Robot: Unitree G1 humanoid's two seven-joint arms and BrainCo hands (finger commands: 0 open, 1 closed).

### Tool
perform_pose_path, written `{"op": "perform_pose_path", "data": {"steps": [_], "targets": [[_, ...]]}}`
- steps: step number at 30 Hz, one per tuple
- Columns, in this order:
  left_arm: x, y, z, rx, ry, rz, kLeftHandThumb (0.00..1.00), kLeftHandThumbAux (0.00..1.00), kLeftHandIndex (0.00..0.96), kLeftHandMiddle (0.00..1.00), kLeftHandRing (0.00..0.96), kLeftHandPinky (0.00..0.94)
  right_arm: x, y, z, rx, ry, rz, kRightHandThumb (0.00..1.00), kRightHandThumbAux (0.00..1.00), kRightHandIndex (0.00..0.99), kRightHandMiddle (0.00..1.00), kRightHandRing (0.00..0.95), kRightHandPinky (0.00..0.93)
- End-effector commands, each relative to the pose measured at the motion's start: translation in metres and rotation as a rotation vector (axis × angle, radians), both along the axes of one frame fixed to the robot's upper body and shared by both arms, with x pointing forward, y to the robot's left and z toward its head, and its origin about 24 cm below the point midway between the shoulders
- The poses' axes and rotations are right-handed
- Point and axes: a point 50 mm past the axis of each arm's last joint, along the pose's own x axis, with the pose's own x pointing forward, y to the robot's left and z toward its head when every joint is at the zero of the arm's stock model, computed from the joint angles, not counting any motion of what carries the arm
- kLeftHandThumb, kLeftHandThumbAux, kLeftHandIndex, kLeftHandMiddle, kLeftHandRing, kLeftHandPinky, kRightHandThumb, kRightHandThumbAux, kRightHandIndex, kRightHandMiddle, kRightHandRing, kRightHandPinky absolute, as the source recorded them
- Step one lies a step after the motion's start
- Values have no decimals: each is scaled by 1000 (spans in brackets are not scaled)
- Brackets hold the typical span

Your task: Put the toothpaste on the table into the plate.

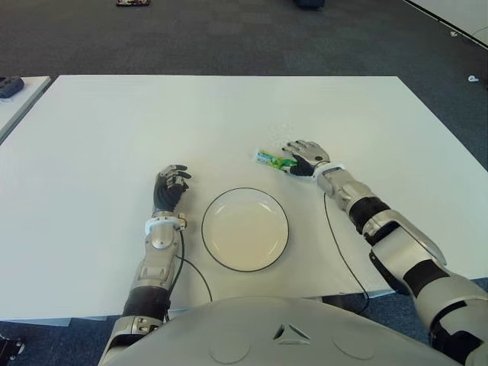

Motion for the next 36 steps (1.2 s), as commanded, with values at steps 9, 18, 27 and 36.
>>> {"op": "perform_pose_path", "data": {"steps": [9, 18, 27, 36], "targets": [[-4, 2, -2, -21, 25, 33, 833, 682, 400, 491, 620, 580, -60, -2, -56, -119, 92, 56, 330, 597, 0, 0, 0, 0], [-5, 2, -1, -29, 23, 37, 833, 681, 402, 490, 621, 587, -74, -2, -58, -149, 63, 110, 279, 624, 0, 0, 0, 0], [-4, 2, -1, -27, 22, 34, 833, 681, 401, 492, 624, 586, -82, -2, -61, -165, 79, 121, 270, 624, 0, 0, 0, 0], [-4, 2, -2, -27, 31, 38, 834, 681, 404, 488, 616, 573, -88, -2, -55, -156, 69, 143, 267, 624, 0, 0, 0, 0]]}}
